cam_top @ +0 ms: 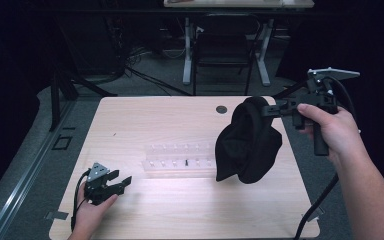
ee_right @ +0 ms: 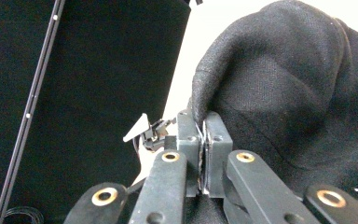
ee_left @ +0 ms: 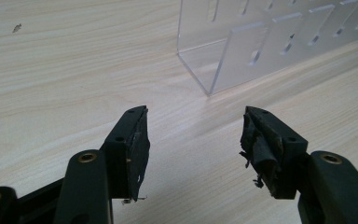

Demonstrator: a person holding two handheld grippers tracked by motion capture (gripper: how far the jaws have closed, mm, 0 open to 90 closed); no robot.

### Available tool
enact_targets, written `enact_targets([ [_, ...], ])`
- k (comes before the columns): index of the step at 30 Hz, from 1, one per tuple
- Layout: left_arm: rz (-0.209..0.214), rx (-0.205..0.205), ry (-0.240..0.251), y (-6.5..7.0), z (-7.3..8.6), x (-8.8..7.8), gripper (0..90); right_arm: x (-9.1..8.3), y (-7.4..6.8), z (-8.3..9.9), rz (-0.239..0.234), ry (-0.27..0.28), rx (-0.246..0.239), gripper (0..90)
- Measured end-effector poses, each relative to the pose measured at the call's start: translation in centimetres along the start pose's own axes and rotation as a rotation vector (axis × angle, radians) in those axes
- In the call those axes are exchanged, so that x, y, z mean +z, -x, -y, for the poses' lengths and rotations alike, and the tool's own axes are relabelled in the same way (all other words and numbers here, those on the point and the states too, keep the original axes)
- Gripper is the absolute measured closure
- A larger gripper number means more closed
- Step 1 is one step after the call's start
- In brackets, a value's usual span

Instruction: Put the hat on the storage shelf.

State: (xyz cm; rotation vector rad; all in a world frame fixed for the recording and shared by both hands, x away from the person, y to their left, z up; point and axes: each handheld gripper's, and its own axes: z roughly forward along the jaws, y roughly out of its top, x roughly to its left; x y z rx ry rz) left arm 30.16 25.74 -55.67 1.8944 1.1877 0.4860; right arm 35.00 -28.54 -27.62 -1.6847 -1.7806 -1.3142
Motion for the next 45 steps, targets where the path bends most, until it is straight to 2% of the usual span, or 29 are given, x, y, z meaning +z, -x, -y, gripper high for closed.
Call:
enact_targets([
  [13,0.003,-0.005,0.002,0.0,0.0,0.0,41.6,1.5,-0.9,-1.2,0.000,0.005,-0.008,88.0],
  [20,0.003,0.001,0.000,0.0,0.0,0.0,41.6,2.2,-1.6,-1.9,-0.015,0.013,-0.019,87.9],
  [26,0.007,0.005,-0.006,0.1,-0.1,0.1,41.6,3.3,-2.0,-2.3,-0.027,0.021,-0.029,88.0],
  [45,0.012,0.001,-0.004,0.0,-0.1,0.0,41.6,7.7,-3.0,-4.0,-0.053,0.018,-0.017,87.9],
])
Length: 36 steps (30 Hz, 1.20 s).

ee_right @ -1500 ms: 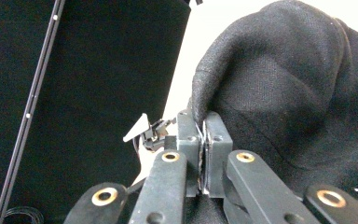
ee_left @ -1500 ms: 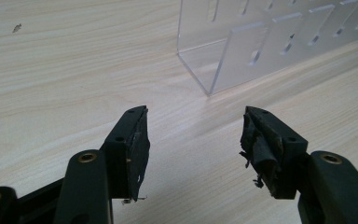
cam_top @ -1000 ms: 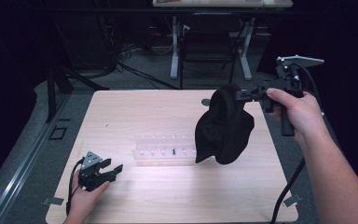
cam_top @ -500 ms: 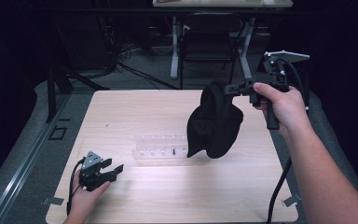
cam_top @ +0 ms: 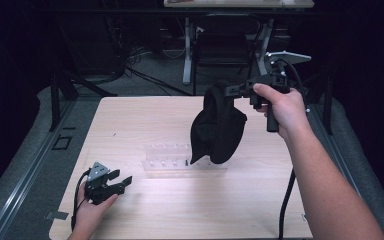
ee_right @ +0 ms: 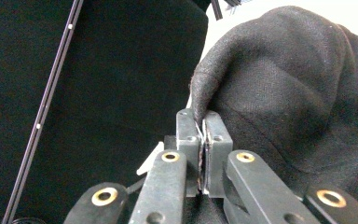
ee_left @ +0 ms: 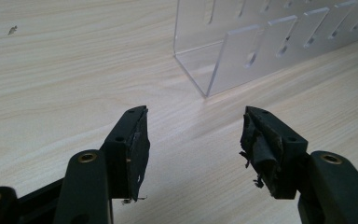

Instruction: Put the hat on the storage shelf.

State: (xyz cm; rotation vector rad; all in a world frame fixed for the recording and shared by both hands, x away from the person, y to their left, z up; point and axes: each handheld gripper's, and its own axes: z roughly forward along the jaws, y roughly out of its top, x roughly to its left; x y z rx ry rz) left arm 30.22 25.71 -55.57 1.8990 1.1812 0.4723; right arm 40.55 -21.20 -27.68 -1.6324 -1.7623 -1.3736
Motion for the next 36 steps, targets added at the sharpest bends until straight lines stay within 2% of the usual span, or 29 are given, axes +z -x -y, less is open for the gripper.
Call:
enact_targets([
  [10,0.002,0.000,0.002,0.0,0.0,0.0,41.6,2.4,0.3,-0.4,-0.001,-0.013,0.005,87.9],
  [15,0.004,0.000,0.005,-0.1,0.0,0.0,41.6,3.0,0.4,-0.5,0.008,-0.011,0.005,87.9],
  [25,0.004,-0.001,0.002,0.0,0.0,0.0,41.6,3.6,0.7,-0.7,0.016,-0.009,0.009,87.9],
  [31,0.004,0.003,-0.002,0.0,0.0,0.0,41.6,4.0,1.6,-0.7,0.029,-0.001,0.023,87.9],
  [36,0.002,0.001,0.009,0.1,0.0,0.2,41.6,4.1,2.0,-0.6,0.017,-0.004,0.026,87.8],
])
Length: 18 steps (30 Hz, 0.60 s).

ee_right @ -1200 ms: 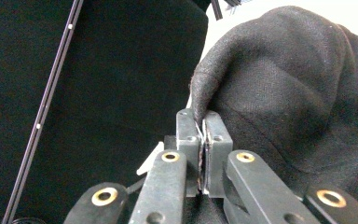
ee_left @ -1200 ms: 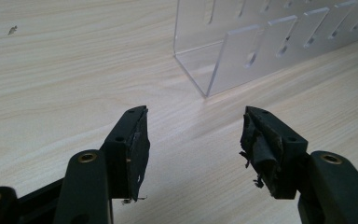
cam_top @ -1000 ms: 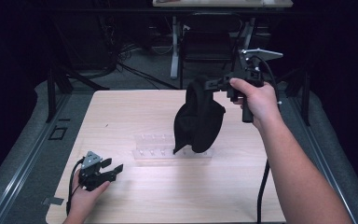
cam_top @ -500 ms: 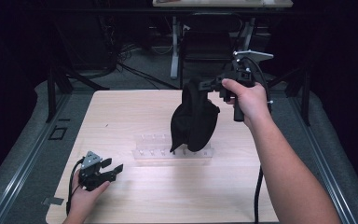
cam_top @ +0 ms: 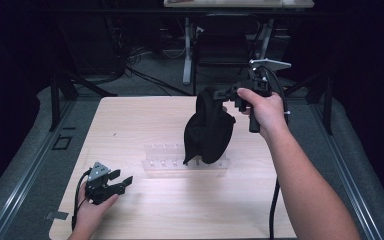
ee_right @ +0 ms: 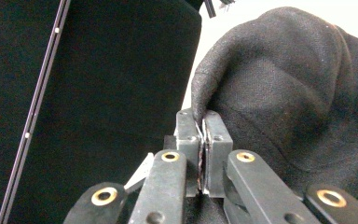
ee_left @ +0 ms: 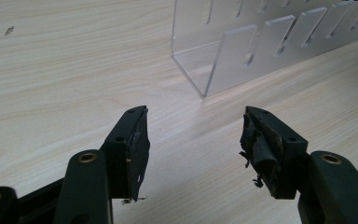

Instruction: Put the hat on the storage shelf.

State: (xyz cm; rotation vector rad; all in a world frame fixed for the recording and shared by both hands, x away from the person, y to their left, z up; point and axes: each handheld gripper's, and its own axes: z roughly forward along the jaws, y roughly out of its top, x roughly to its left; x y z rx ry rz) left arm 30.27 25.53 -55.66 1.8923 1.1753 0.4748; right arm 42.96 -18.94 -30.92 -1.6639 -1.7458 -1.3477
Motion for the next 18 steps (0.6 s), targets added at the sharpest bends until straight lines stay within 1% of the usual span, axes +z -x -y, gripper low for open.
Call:
enact_targets([
  [2,0.001,0.012,0.001,0.1,-0.1,0.0,41.6,0.1,-0.2,0.1,-0.003,-0.001,0.000,87.8],
  [4,0.002,0.011,0.001,0.2,-0.1,0.0,41.6,0.2,-0.2,0.2,-0.008,-0.003,-0.001,87.7],
  [5,0.001,0.014,-0.001,0.2,-0.1,0.0,41.6,0.4,-0.3,0.3,-0.018,-0.009,-0.004,87.7],
  [6,0.006,0.015,-0.003,0.3,-0.1,0.0,41.6,0.7,-0.3,0.5,-0.039,-0.014,-0.003,87.5],
  [7,0.006,0.015,-0.003,0.3,-0.1,0.0,41.9,0.7,-0.3,0.5,-0.039,-0.014,-0.003,87.5],
  [13,0.009,0.012,0.003,0.2,-0.3,-0.2,42.9,1.8,-0.4,1.0,-0.099,-0.020,0.013,87.0],
  [15,0.010,0.010,0.011,0.3,-0.3,-0.2,42.9,1.9,-0.4,1.0,-0.100,-0.021,0.011,87.0],
  [17,0.019,-0.002,0.022,0.3,-0.4,-0.2,43.5,2.1,-0.5,1.0,-0.101,-0.013,0.015,87.0],
  [18,0.021,0.003,0.021,0.5,-0.6,-0.3,43.9,2.2,-0.5,0.9,-0.105,-0.014,0.017,86.8],
])
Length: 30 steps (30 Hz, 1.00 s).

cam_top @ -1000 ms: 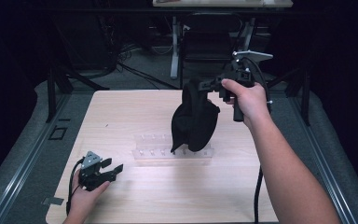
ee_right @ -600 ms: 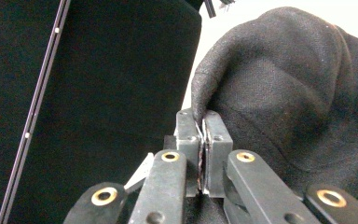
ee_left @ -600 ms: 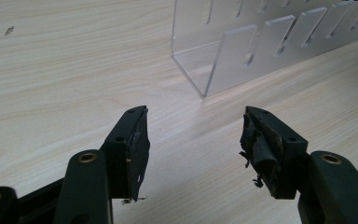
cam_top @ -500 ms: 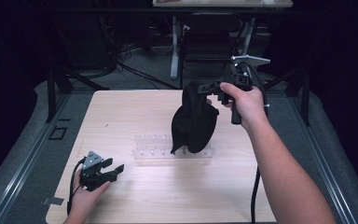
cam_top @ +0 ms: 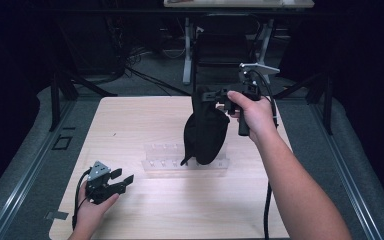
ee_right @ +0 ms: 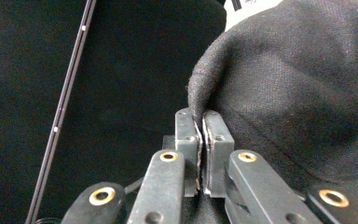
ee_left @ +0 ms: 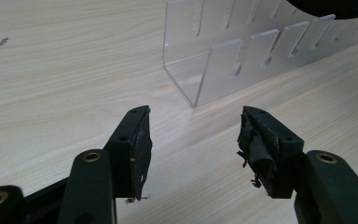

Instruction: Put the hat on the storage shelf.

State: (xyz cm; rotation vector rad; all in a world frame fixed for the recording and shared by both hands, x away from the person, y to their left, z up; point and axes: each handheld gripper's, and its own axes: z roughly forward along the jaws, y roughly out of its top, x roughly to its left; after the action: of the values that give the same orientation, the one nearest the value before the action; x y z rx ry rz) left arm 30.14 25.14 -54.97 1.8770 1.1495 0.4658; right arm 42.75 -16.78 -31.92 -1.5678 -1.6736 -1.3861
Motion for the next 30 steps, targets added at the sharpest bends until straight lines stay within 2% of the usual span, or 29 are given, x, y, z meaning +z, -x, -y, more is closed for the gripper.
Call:
enact_targets([
  [4,0.004,0.011,0.017,0.5,-0.3,-0.1,44.5,0.2,0.0,0.0,-0.008,0.007,0.004,86.8],
  [8,0.020,0.032,0.017,1.5,-1.0,0.0,45.6,0.7,-0.3,0.3,-0.020,-0.012,-0.007,86.7],
  [10,0.041,0.068,0.010,2.5,-1.7,0.1,47.5,1.2,-0.6,0.5,-0.021,-0.019,-0.017,86.6],
  [11,0.041,0.068,0.010,2.5,-1.7,0.1,48.3,1.3,-0.7,0.5,-0.022,-0.022,-0.019,86.5],
  [12,0.053,0.093,0.011,3.2,-2.0,0.2,48.7,1.5,-0.8,0.5,-0.023,-0.023,-0.019,86.5],
  [15,0.058,0.114,0.013,3.7,-2.5,0.3,50.8,1.8,-0.9,0.6,-0.024,-0.025,-0.024,86.5],
  [25,0.106,0.142,0.036,5.6,-5.2,0.9,53.3,1.8,-1.0,0.6,-0.021,-0.021,-0.022,86.3],
  [29,0.127,0.162,0.054,6.9,-6.4,1.2,53.6,1.8,-1.0,0.6,-0.019,-0.020,-0.023,86.3],
  [30,0.138,0.180,0.055,7.6,-7.0,1.4,54.5,1.7,-1.0,0.6,-0.020,-0.020,-0.022,86.2],
])
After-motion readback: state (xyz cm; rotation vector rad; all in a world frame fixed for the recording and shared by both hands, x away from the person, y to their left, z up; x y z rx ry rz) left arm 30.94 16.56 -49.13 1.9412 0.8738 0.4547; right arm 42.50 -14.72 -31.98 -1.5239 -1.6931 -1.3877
